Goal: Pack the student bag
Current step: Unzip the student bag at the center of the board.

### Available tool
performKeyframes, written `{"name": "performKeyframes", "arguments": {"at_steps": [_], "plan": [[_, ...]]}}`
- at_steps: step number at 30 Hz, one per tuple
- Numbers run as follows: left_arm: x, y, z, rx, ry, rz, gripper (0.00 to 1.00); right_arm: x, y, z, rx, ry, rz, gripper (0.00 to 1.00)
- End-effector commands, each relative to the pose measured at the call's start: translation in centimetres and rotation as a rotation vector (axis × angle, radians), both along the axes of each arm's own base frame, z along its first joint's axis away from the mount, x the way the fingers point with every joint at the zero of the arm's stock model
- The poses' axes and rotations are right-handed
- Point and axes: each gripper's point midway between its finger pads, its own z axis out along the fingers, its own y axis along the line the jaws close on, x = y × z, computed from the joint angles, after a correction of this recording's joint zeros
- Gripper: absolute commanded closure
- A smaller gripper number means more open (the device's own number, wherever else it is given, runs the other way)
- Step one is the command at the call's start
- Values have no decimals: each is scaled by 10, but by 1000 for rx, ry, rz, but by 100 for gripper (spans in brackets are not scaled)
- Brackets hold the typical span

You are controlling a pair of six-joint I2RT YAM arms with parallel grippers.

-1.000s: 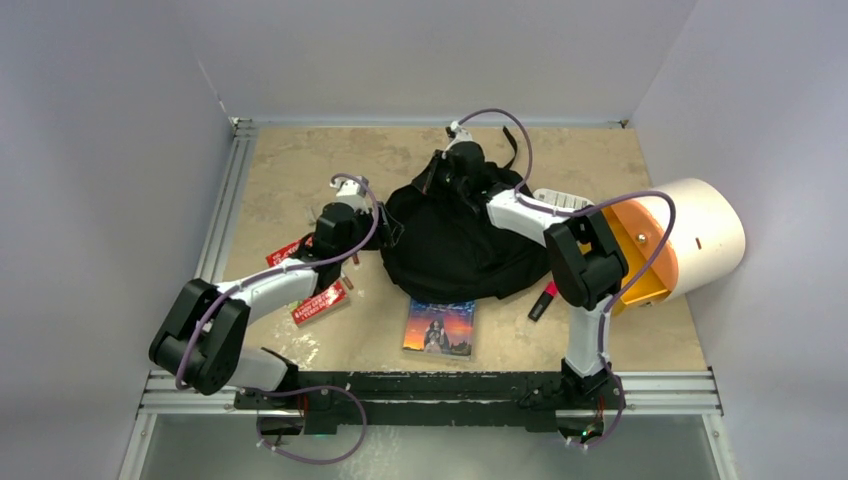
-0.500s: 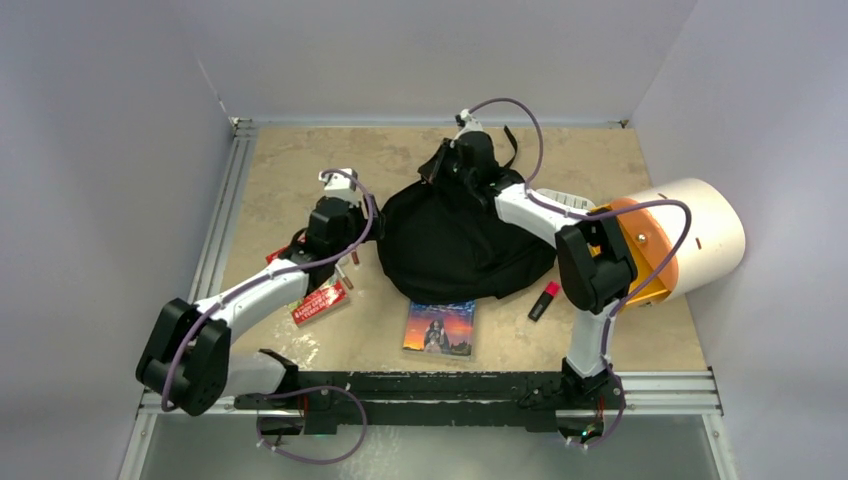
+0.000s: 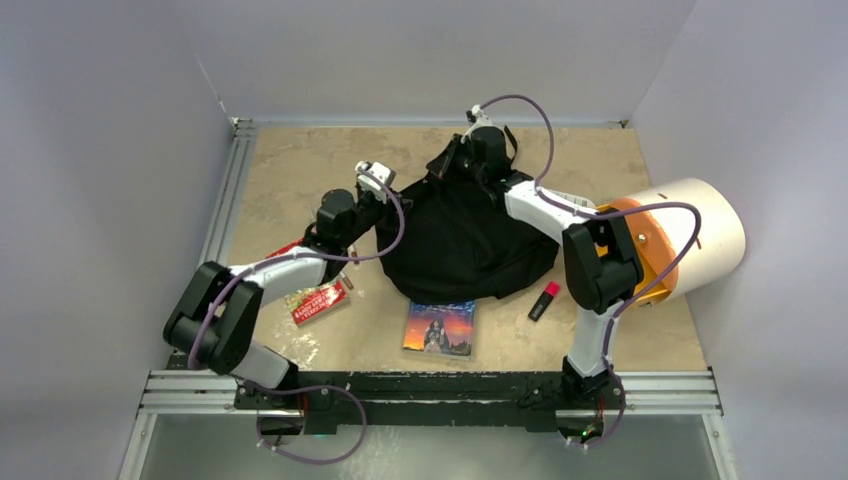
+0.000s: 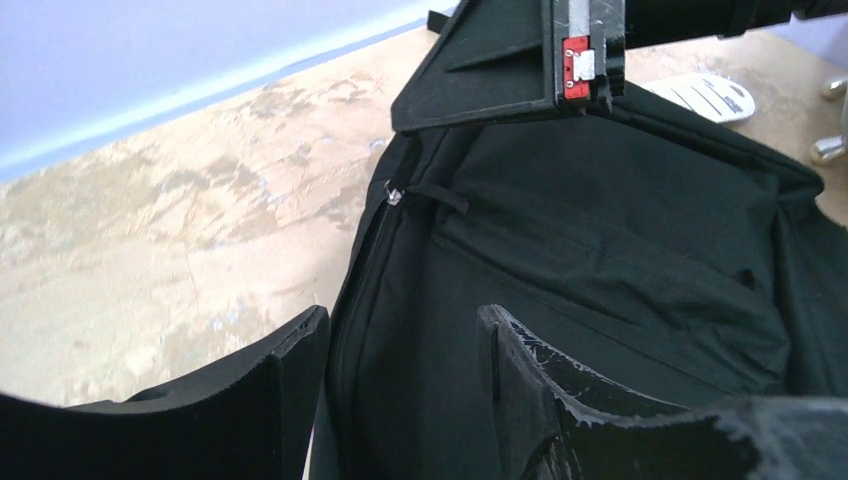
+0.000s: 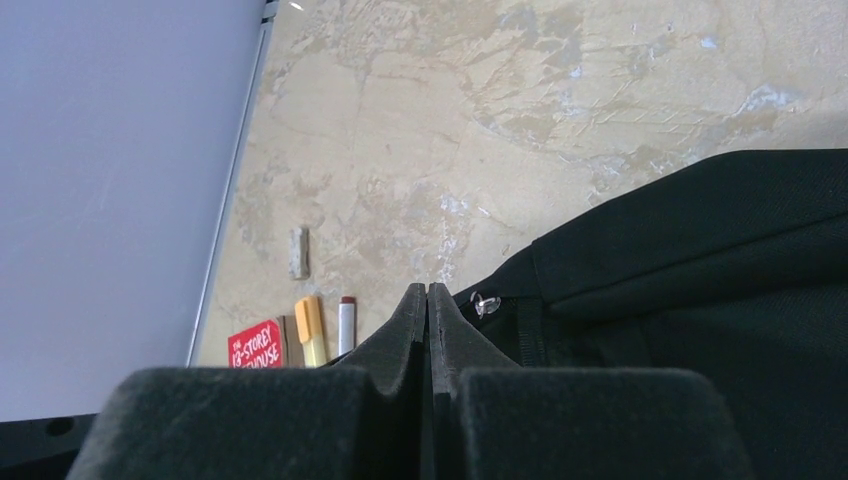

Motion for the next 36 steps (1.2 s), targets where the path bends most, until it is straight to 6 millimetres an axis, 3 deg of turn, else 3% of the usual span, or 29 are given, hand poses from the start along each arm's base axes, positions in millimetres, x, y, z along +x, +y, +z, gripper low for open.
{"name": "performKeyframes", "arguments": {"at_steps": [1, 15, 23, 36], "plan": [[16, -28, 44, 26, -256, -129, 45, 2, -3, 46, 73, -87, 22, 100], [63, -60, 29, 111, -385, -191, 45, 7, 3, 45, 94, -79, 75, 100], [79, -72, 11, 117, -365, -205, 53, 3, 5, 48, 103, -81, 93, 100], [91, -83, 20, 80, -365, -211, 67, -1, 5, 44, 108, -70, 108, 100]]}}
